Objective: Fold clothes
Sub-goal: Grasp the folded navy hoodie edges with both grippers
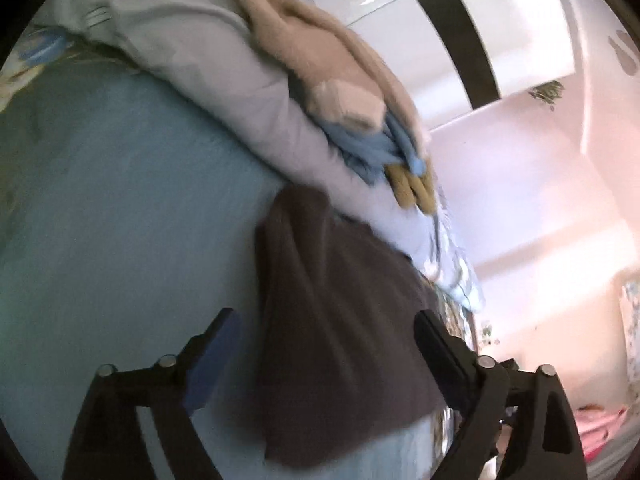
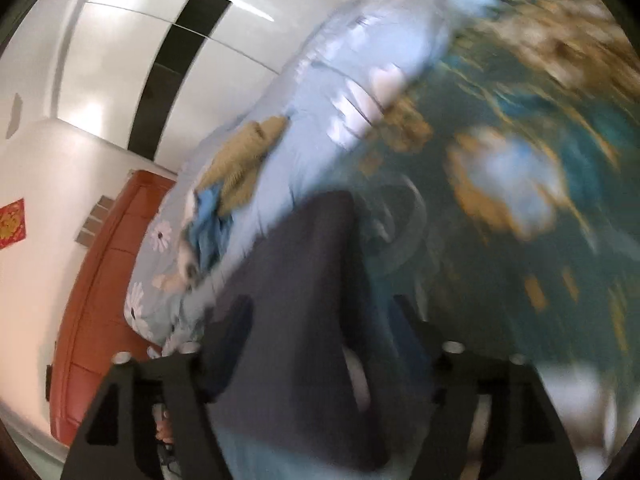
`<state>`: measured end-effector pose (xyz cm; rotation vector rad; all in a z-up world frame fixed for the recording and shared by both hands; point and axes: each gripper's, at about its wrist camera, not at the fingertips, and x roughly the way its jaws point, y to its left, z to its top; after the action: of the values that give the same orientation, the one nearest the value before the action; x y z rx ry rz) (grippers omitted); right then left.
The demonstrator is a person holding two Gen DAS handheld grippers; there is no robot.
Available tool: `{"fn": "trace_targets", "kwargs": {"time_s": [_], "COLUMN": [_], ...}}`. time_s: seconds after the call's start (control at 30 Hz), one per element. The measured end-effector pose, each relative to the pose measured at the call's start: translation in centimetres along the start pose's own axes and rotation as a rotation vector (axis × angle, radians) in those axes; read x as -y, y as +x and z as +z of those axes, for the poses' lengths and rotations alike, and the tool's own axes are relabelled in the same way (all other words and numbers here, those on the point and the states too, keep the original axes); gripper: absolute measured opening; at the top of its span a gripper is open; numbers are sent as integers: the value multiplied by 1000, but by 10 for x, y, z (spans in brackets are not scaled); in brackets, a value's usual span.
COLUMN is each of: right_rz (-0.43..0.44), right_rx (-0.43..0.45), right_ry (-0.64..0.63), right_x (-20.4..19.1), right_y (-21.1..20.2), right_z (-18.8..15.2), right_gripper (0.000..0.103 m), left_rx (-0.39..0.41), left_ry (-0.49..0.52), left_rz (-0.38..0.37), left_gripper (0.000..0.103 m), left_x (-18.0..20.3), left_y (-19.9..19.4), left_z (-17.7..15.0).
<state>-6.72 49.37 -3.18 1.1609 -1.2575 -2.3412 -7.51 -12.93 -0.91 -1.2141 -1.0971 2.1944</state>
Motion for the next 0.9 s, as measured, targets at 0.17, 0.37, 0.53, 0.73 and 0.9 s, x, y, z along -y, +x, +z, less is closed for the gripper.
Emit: {"fn": "trace_targets", "kwargs": {"time_s": [0.17, 0.37, 0.53, 0.73, 0.9], "right_rz": [67, 24, 48, 98, 106], "right_rx": [-22, -7, 52, 99, 49], "right_ry": [99, 160, 195, 202, 153], "right_x": [10, -2, -10, -11, -14], "right_y": [-18, 3, 21, 38, 52], "right_z": [-55, -69, -58, -35, -15], "right_gripper": [78, 84, 86, 86, 86], "left_rx": [-29, -86, -91, -102, -104], "left_ry": [-58, -62, -26, -12, -29], "left_rz": [6, -54, -30, 3, -13], "left_gripper": [94, 94, 94, 94, 94], "left_x": [-22, -21, -5, 5, 4], "left_y": [-18, -11, 21, 56, 70], "left_z": [-48, -69, -61, -43, -27]}}
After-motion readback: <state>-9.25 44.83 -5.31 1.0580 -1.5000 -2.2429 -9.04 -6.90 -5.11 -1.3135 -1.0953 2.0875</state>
